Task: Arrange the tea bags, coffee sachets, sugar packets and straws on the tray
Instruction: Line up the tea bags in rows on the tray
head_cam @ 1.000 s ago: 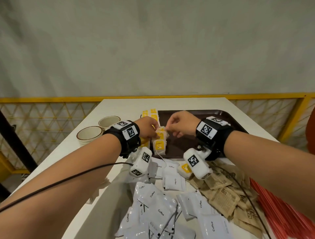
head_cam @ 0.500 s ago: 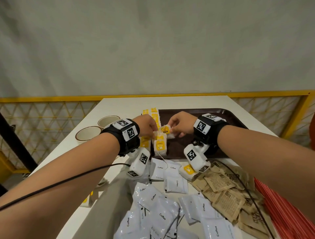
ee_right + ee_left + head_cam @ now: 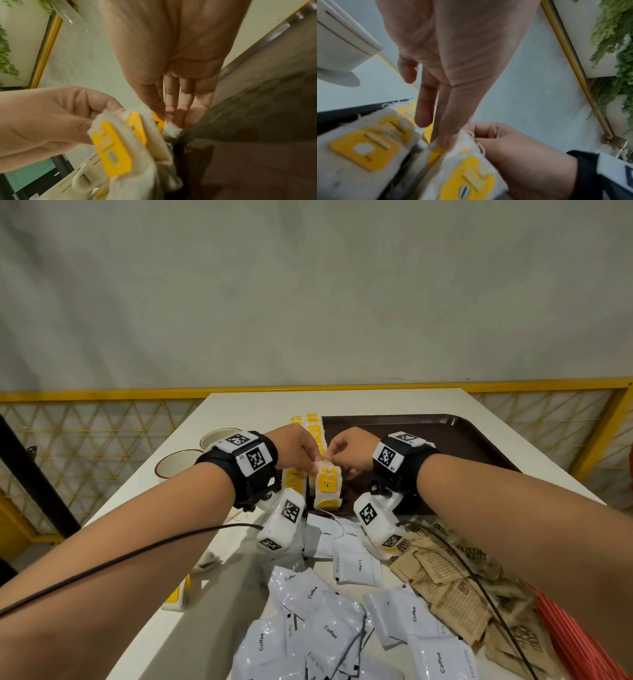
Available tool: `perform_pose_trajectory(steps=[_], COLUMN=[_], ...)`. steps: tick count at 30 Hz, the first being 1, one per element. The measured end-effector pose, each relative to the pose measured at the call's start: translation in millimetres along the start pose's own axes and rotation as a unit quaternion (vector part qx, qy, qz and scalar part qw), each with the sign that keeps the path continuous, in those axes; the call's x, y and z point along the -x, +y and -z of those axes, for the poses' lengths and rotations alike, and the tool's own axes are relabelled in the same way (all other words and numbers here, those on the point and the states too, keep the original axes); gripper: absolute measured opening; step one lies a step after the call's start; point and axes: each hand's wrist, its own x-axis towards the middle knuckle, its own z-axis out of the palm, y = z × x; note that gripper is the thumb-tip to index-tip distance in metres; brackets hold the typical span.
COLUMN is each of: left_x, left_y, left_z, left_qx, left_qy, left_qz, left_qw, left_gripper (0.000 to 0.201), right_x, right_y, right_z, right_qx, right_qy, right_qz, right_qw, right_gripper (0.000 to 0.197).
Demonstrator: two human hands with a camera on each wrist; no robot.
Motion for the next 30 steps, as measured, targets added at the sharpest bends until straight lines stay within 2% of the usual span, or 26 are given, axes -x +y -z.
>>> perform_pose_trajectory(steps=[4,7,11,14,17,20,24,30], left_x=[-4,-5,-5,-6,-5,-7,-10,-9], left_y=[-2,-2,-3,-6,-5,-5,-3,-4], left_z=[-7,-6,-3,-3,-4,-4,1,1], left_qx=[0.015,0.048,0.101,0.105,0.086,0.064,0.101,0.088], left_qy=[0.046,0.032,0.006,0.004,0.019,0.036,0.021,0.008], left_qz=[0.025,0.041,0.055,0.059,0.069,0.072,0.097,0.108], left_qw=[0.998,0.997,0.993,0.993,0.994,0.995,0.990,0.990], left_gripper=[0.006,0.005,0.015,0.015,0.005,0.014,0.014,0.013], right_x=[5,6,8,8,8,10,14,15], right_y=[-3,-3,-3,-2,-2,-3,2,-1], right_z=[1,3,2,-2,2,11,11,1], right_qx=[-0.036,-0.059,-0.107,-0.099,-0.133,-0.169,-0.152,-0.117], right_qy=[-0.018,-0.018,-0.032,-0.046,-0.060,-0.038,-0.039,-0.073], right_qz=[0.006,-0.007,-0.023,-0.035,-0.064,-0.091,-0.105,-0.085], right_qw=[0.999,0.998,0.993,0.993,0.987,0.981,0.982,0.987], right_gripper=[0.011,0.008,0.008,0.017,0.010,0.018,0.016,0.018])
